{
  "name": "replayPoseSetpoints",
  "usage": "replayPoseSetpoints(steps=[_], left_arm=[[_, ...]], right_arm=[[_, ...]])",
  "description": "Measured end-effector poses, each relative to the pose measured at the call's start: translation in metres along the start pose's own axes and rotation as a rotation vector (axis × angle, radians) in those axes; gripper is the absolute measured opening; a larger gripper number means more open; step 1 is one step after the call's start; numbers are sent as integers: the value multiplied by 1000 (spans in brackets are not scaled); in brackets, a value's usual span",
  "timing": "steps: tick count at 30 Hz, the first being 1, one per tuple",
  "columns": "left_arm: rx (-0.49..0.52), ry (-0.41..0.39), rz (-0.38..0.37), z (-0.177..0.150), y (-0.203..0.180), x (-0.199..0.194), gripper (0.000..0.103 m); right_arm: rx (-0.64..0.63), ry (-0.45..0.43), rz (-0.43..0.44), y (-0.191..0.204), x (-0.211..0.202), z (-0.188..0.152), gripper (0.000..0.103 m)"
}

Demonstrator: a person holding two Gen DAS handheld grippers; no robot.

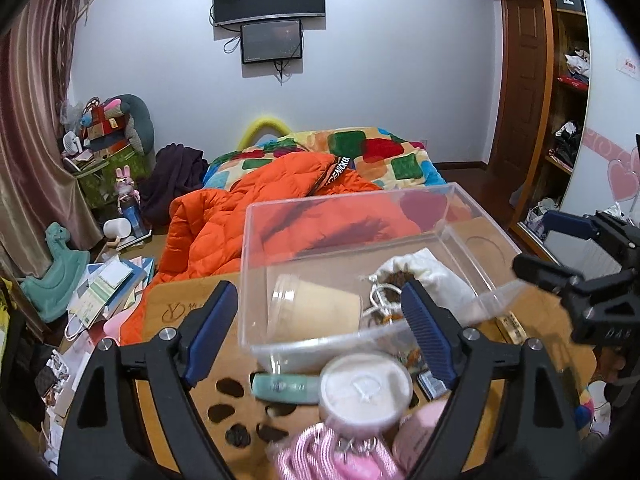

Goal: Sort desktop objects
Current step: 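Withdraw both tools from the box toward the remaining table items, then grasp the pink rope bag with the left tool while the right tool grasps the green bottle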

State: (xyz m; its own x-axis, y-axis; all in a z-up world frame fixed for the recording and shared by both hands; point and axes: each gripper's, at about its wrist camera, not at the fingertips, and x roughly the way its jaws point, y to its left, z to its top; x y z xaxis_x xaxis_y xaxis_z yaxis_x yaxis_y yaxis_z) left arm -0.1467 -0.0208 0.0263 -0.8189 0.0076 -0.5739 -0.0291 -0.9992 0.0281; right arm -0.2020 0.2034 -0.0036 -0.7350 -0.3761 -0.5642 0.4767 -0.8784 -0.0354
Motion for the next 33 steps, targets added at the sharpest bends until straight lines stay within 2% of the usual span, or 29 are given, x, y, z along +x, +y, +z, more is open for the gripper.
replayPoseSetpoints(steps=[4, 8, 16, 21, 24, 26, 31, 33], left_arm=[[-5, 11, -13, -13, -2, -11, 85], [16, 8, 5, -32, -6, -24, 92], [-8, 74, -21, -78, -13, -38, 92], [-26, 108, -36, -100, -20, -39, 92], [-44, 137, -64, -110, -21, -37, 93], [-48, 156, -62, -115, -22, -33, 93], [-50, 188, -41, -124, -24, -27, 93], [-42, 190, -16, -127, -24, -25, 93]], right_arm=[[10, -4, -20, -6, -17, -13, 85], [28, 18, -36, -11, -27, -31, 85], [-13, 93, -98, -1, -45, -90, 85], [-15, 132, -95, 7, -53, -122, 85], [32, 163, -50, 4, -53, -137, 85], [60, 158, -50, 3, -53, -142, 84], [95, 152, -24, 2, -53, -151, 81], [84, 160, -22, 5, -51, -152, 71]])
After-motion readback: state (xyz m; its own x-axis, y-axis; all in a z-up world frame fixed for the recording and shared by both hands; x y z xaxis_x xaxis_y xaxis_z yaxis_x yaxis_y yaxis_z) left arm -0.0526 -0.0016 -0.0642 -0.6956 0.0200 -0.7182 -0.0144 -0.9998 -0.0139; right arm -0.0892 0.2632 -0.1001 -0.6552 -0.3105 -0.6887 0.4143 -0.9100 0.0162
